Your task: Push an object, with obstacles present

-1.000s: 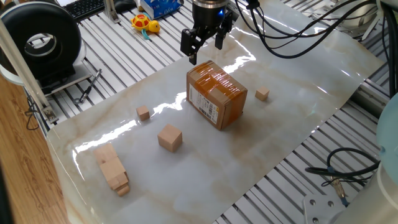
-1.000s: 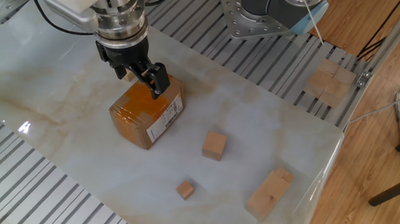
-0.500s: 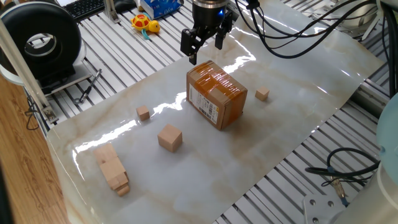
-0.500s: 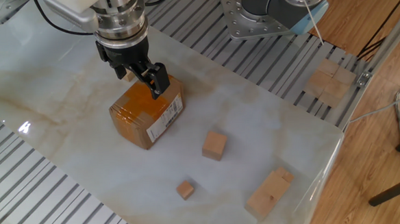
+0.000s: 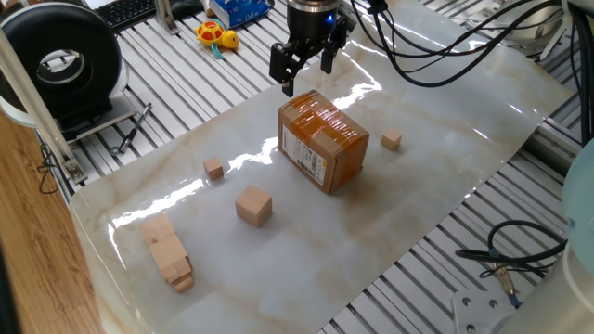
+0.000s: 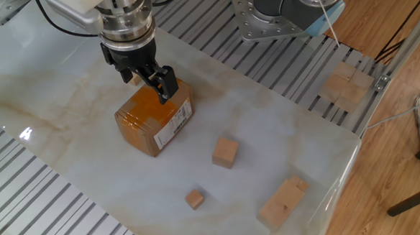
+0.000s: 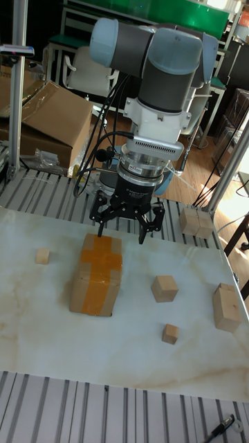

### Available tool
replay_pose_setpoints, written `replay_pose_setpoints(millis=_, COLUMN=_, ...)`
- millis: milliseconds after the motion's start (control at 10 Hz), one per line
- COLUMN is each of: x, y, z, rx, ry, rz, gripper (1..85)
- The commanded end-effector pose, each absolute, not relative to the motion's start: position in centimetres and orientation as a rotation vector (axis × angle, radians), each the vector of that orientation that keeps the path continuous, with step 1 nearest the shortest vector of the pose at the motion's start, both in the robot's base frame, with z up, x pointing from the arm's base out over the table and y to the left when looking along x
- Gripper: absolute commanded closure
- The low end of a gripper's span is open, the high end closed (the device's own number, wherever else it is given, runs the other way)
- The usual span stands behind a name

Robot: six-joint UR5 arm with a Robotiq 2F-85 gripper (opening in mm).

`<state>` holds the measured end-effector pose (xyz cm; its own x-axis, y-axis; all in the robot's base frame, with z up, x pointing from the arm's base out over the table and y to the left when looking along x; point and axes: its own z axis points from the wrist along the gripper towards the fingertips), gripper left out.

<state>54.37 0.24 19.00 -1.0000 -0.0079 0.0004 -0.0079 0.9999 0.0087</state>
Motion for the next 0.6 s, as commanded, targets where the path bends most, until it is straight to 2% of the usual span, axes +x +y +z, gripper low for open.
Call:
replay_pose_setpoints(millis=0, x=57.46, y=1.84, z=19.24, rx=0.302, ry=-3.251, rz=-0.083, gripper=1.7)
replay_pose_setpoints(millis=100, x=57.42, y=1.8, z=19.23, rx=0.304, ry=-3.249, rz=-0.08, gripper=84.3)
replay_pose_setpoints(millis=500, x=57.11, y=1.43, z=19.03, rx=0.285, ry=-3.242, rz=-0.062, gripper=84.3)
